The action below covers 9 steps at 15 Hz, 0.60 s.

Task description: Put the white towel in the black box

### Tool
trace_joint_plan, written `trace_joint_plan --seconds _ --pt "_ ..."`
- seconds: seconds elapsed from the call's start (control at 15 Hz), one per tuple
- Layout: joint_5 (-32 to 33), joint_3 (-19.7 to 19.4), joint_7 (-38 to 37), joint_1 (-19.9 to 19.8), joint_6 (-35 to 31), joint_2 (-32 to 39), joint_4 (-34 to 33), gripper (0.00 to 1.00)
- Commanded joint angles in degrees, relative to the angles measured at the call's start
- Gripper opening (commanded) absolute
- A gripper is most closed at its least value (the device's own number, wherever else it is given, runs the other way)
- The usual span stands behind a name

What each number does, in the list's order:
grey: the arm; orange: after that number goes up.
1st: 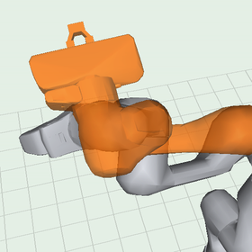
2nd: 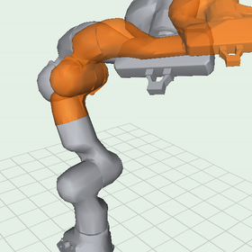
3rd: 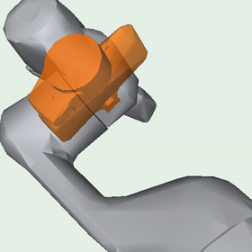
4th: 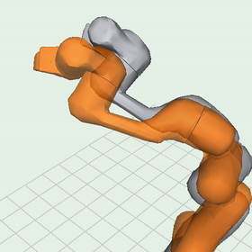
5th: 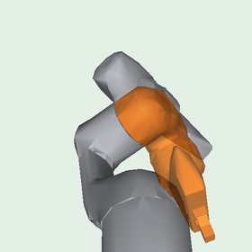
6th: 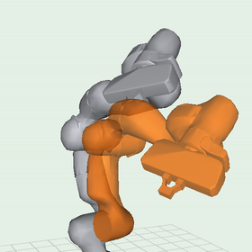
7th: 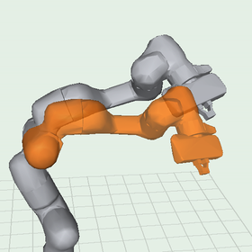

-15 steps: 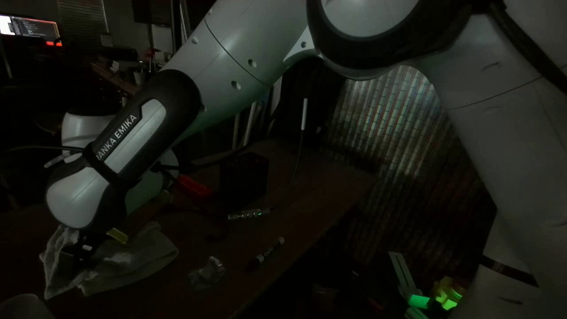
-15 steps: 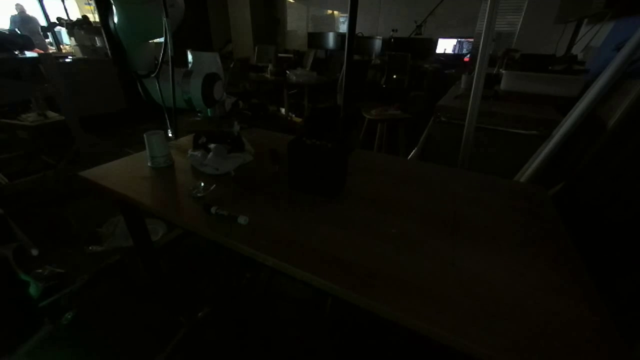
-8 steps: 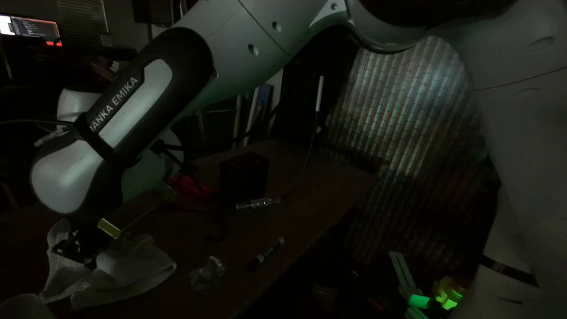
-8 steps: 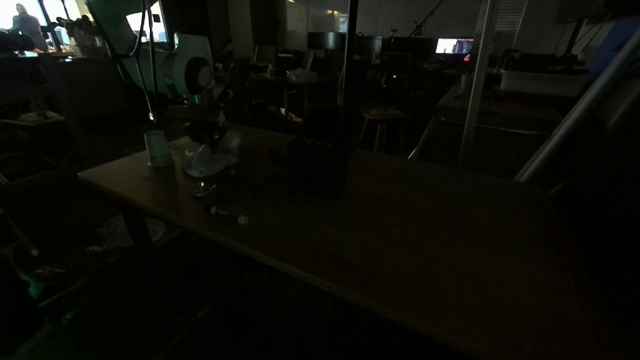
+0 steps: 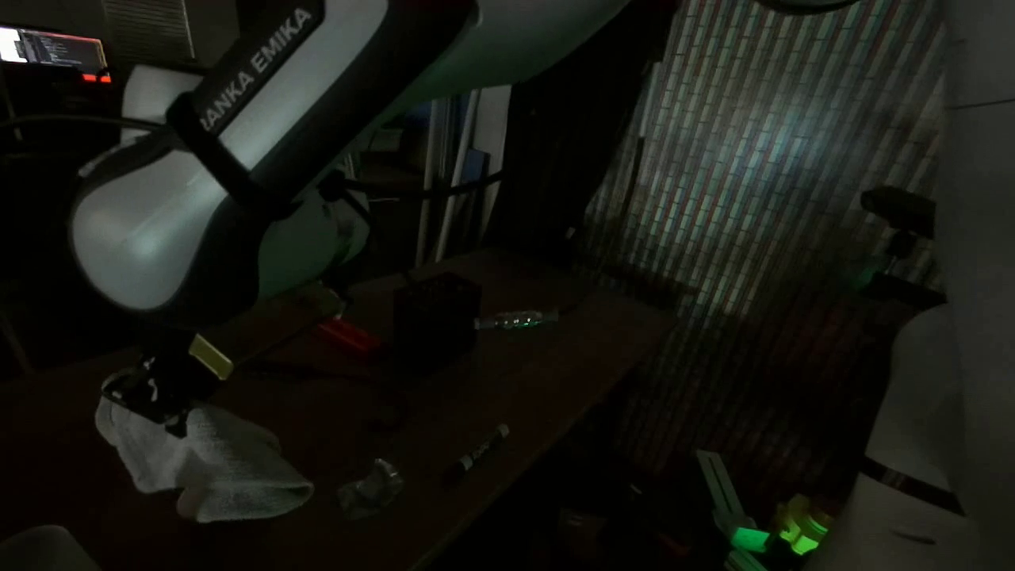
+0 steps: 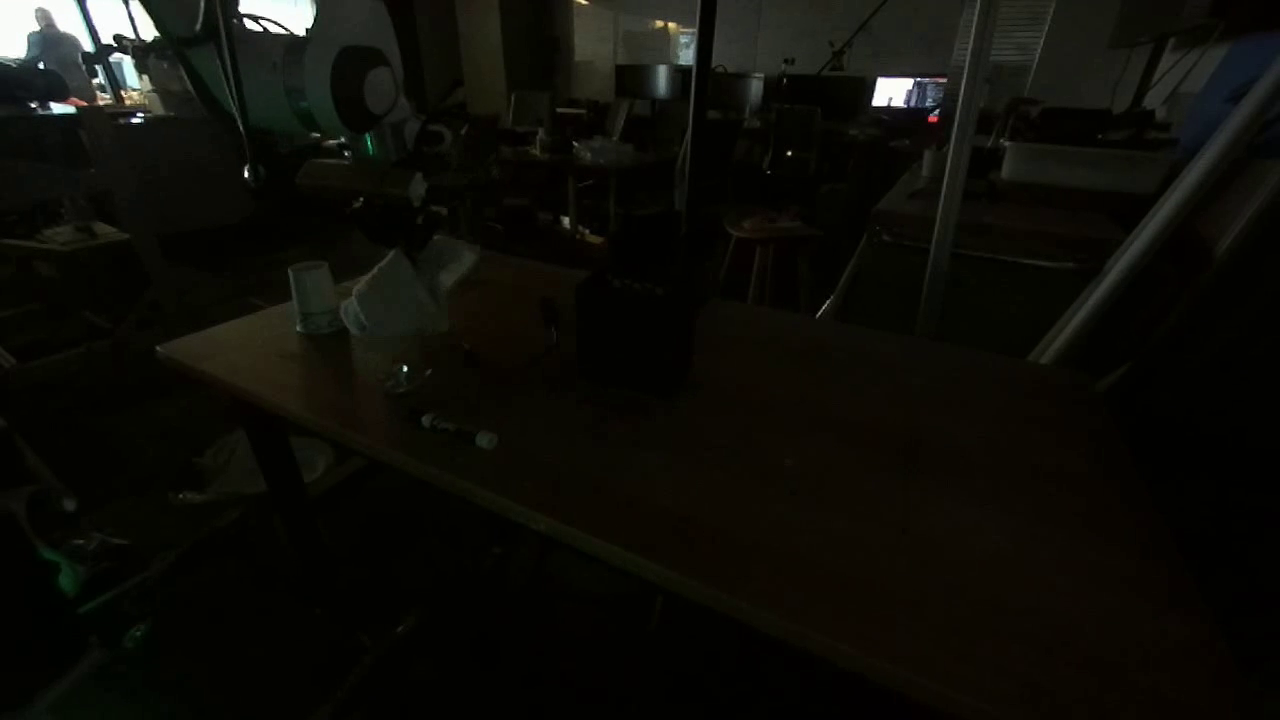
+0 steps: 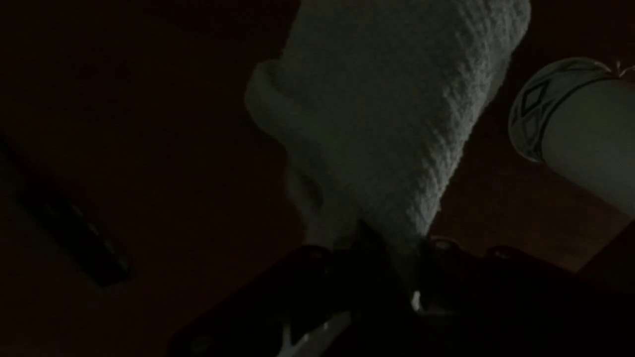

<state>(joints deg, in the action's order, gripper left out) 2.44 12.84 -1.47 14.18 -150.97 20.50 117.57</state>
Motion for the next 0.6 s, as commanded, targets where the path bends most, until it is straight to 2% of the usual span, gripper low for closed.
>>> trace_joint_plan --seconds 0.0,0.27,0.53 --pt "1.76 -3.42 -5.26 -0.04 -2.18 -11.54 7.49 0.04" --pt "10.10 -8.20 -10.03 -2.32 -0.58 -20.02 10.69 0.04" --pt "17.38 -10.70 -12.92 -7.79 0.02 -24.78 12.63 0.04"
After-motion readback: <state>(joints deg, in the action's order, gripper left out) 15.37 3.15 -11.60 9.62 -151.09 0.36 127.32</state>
